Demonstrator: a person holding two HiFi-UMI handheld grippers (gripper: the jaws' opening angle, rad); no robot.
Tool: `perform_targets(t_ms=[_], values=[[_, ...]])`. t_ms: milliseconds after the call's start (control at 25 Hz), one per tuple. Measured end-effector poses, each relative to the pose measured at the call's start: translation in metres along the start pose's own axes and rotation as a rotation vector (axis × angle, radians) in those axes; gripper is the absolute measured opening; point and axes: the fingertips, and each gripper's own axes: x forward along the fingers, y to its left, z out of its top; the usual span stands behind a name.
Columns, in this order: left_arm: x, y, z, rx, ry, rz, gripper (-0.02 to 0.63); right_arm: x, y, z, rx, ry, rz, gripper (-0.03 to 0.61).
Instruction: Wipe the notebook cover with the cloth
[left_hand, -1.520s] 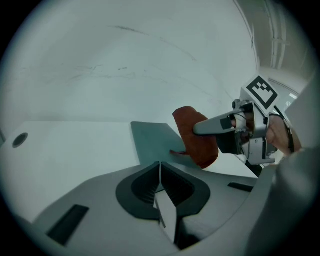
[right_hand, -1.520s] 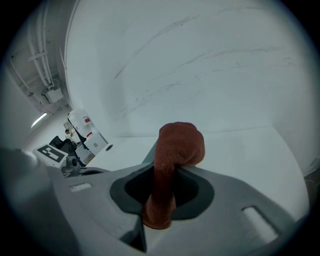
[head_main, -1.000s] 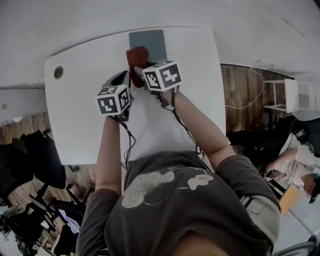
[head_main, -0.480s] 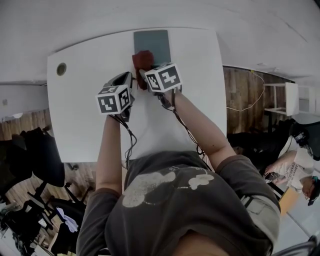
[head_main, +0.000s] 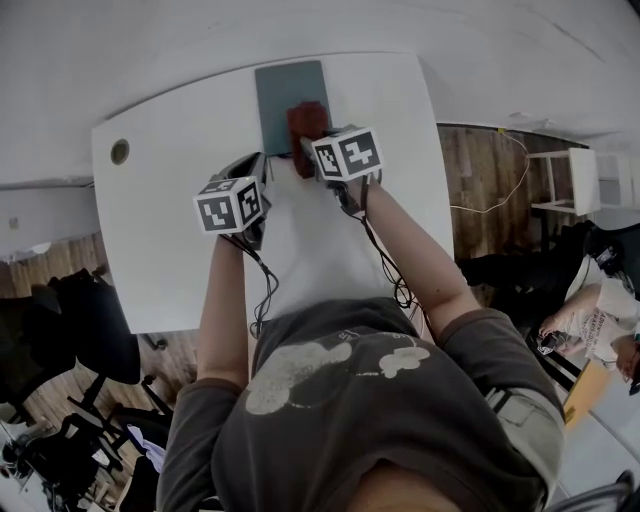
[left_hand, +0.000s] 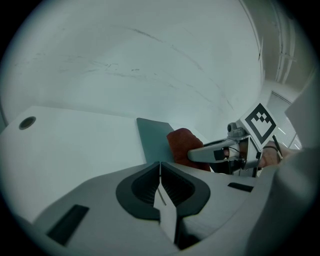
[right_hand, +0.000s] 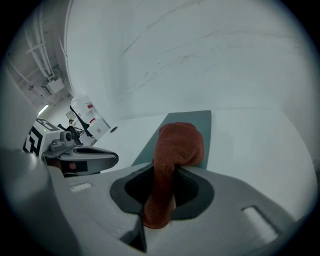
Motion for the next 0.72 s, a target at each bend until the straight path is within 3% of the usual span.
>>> perform_targets(t_ms=[720], values=[[-0.039, -0.019, -0.011, 0.028, -0.018, -0.034, 0.009, -0.047, -0.030, -0.027, 0.132, -0.051, -0.103, 0.080]])
